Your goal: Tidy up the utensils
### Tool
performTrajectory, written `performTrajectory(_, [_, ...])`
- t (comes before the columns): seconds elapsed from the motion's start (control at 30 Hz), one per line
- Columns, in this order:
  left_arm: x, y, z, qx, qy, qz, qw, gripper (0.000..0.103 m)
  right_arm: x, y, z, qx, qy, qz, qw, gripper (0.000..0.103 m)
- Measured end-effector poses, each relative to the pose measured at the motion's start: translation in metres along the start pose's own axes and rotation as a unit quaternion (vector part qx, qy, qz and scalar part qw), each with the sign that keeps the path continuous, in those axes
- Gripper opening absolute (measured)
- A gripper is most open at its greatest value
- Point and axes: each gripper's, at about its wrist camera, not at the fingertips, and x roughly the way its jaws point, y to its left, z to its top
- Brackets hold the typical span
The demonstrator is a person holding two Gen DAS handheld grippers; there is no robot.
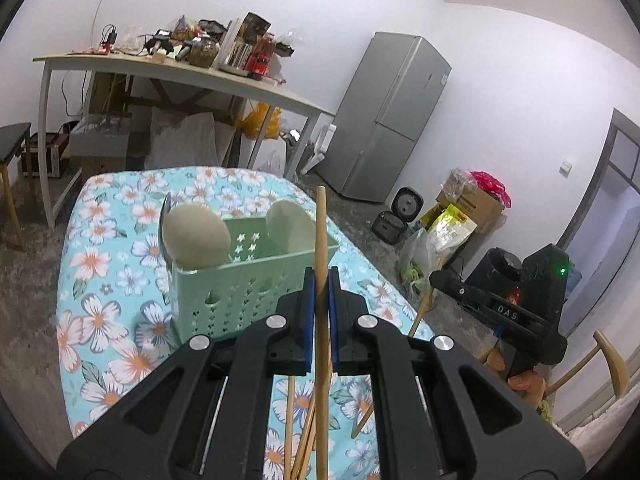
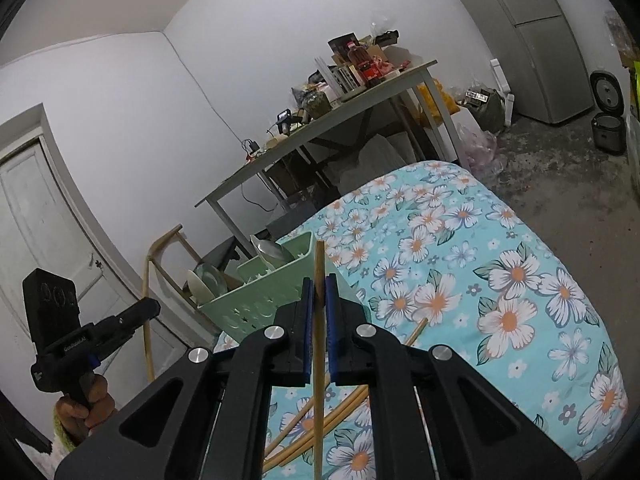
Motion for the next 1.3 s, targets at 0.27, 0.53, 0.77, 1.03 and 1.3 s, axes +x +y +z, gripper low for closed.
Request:
performTrajectory(0.27, [-0.005, -0.01, 0.013, 0.012, -0.026, -0.008, 0.9996, 0.005, -0.004, 0.001, 0.0, 0.003, -0.002, 0.006, 1.0, 0.006])
performTrajectory(0.53, [-0.015, -0.022, 0.03, 0.024, -0.065, -0.016, 0.9975, 0.005, -0.003, 0.002, 0.0, 0.001, -0.001, 0.008, 1.0, 0.006])
performTrajectory(0.77, [-0.028, -0.034, 0.061, 0.03, -0.138, -0.01, 0.9899, 0.005, 0.001, 0.001, -0.001, 0.003, 0.003, 0.013, 1.0, 0.006])
performTrajectory(1.03, [-0.028, -0.038, 0.105, 0.022, -0.22, 0.001, 0.9752, 0.005, 0.008, 0.0, -0.002, 0.005, 0.01, 0.013, 1.0, 0.006])
performTrajectory(1.3, [0.01, -0.032, 0.134, 0.014, -0.278, 0.068, 0.9582, 0.005, 0.017, -0.006, -0.003, 0.012, 0.017, 0.012, 1.0, 0.006])
